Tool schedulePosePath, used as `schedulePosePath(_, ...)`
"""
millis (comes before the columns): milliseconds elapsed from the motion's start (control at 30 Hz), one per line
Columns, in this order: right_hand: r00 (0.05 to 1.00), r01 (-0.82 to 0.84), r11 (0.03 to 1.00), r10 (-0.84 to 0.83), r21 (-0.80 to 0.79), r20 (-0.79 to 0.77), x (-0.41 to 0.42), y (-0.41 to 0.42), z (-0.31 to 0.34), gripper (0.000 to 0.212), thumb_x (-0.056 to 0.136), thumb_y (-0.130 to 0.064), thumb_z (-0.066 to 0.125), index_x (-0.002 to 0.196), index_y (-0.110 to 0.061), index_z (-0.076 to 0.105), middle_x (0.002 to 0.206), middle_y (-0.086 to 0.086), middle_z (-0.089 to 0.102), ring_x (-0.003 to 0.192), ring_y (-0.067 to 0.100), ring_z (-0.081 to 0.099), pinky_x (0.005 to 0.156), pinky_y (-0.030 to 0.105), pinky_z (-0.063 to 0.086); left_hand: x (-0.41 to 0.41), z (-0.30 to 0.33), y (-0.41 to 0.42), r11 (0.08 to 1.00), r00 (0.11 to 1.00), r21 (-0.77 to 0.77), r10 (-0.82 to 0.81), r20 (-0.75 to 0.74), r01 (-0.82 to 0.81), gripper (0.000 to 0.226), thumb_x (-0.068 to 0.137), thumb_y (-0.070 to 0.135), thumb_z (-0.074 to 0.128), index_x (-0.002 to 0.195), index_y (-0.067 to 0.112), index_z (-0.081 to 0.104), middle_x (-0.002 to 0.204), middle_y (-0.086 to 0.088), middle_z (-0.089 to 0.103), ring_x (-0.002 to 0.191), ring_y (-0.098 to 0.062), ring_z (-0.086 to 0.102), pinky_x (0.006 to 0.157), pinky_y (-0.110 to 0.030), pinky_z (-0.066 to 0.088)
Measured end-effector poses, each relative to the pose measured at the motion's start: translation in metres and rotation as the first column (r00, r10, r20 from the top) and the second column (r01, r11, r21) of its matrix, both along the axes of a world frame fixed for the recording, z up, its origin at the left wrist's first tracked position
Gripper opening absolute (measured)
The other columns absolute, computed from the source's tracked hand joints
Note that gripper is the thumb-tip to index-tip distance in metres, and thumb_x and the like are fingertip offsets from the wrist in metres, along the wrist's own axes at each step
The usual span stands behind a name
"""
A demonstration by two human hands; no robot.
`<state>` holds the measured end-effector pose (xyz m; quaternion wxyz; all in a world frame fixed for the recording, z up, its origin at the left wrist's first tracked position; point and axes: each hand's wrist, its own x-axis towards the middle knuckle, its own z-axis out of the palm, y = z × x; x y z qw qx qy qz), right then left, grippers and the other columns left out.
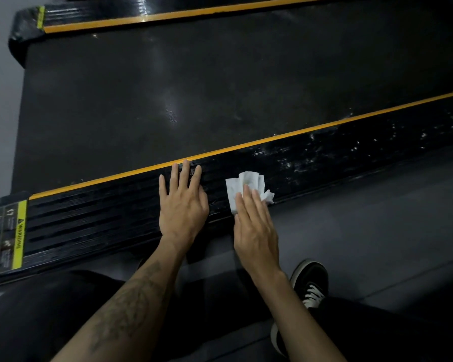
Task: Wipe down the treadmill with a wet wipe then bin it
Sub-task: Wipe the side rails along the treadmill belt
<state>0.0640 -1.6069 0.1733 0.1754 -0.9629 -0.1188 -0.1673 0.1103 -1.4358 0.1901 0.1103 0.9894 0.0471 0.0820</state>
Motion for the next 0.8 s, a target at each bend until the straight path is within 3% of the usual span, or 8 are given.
schedulePosePath(233,0.990,-0.134,0.991,0.132,0.027,0.048,0.023,-0.005,0.000,0.052,0.092,0.004,0.059,0.144,-0.005,0.057,0.154,0.012,0.050,0.147,0.024,0.041,0.124,0.039,0.028,0.001,0.000,0.000,1.000,1.000,0.002,0.001,0.001,-0.001,0.060,0.101,0.035,0.025,0.157,0.020,0.040,0.167,-0.009,0.029,0.158,-0.027,0.017,0.127,-0.057,0.014)
schedulePosePath(300,0.986,-0.163,0.984,0.160,0.068,0.042,0.025,-0.010,0.000,0.047,0.095,0.005,0.057,0.140,-0.005,0.060,0.151,0.012,0.054,0.146,0.024,0.044,0.122,0.042,0.034,0.001,0.000,-0.001,1.000,1.000,0.000,0.008,0.010,-0.008,0.060,0.100,0.035,0.025,0.156,0.019,0.041,0.167,-0.009,0.030,0.158,-0.027,0.018,0.126,-0.057,0.015)
schedulePosePath(400,0.982,-0.181,0.973,0.172,0.143,0.073,0.030,-0.015,0.004,0.035,0.100,-0.003,0.051,0.129,-0.004,0.069,0.141,0.011,0.063,0.137,0.024,0.055,0.112,0.044,0.047,0.002,0.000,-0.002,1.000,1.000,-0.007,0.014,0.009,-0.014,0.060,0.100,0.035,0.026,0.156,0.019,0.042,0.167,-0.009,0.031,0.157,-0.028,0.019,0.126,-0.057,0.015)
schedulePosePath(533,0.984,-0.158,0.963,0.135,0.221,0.113,0.034,-0.015,0.006,0.021,0.090,-0.003,0.073,0.110,-0.002,0.076,0.128,0.013,0.070,0.124,0.024,0.065,0.101,0.044,0.055,0.002,0.001,-0.002,1.000,1.000,-0.003,0.014,0.000,-0.014,0.060,0.100,0.035,0.026,0.156,0.019,0.041,0.167,-0.009,0.030,0.158,-0.027,0.018,0.126,-0.057,0.014)
schedulePosePath(600,0.984,-0.152,0.958,0.123,0.245,0.130,0.034,-0.014,0.007,0.017,0.091,-0.010,0.070,0.104,-0.002,0.077,0.123,0.013,0.073,0.119,0.024,0.068,0.098,0.044,0.057,0.002,0.001,-0.003,1.000,1.000,-0.003,0.016,0.003,-0.016,0.061,0.100,0.035,0.026,0.156,0.019,0.041,0.167,-0.010,0.030,0.157,-0.027,0.018,0.126,-0.057,0.015)
schedulePosePath(700,0.983,-0.153,0.953,0.119,0.261,0.142,0.034,-0.013,0.013,0.028,0.095,-0.023,0.057,0.102,-0.004,0.077,0.121,0.011,0.073,0.118,0.022,0.069,0.098,0.040,0.057,0.001,0.001,-0.002,1.000,1.000,0.002,0.016,0.004,-0.016,0.061,0.100,0.036,0.026,0.156,0.019,0.041,0.167,-0.010,0.030,0.158,-0.027,0.018,0.126,-0.057,0.015)
schedulePosePath(800,0.985,-0.153,0.953,0.127,0.260,0.116,0.033,-0.014,0.013,0.026,0.095,-0.020,0.060,0.109,-0.004,0.076,0.125,0.010,0.072,0.120,0.022,0.068,0.099,0.038,0.057,0.001,0.001,-0.003,1.000,1.000,0.004,0.015,0.002,-0.015,0.060,0.100,0.036,0.026,0.156,0.019,0.040,0.167,-0.010,0.030,0.157,-0.028,0.018,0.126,-0.058,0.016)
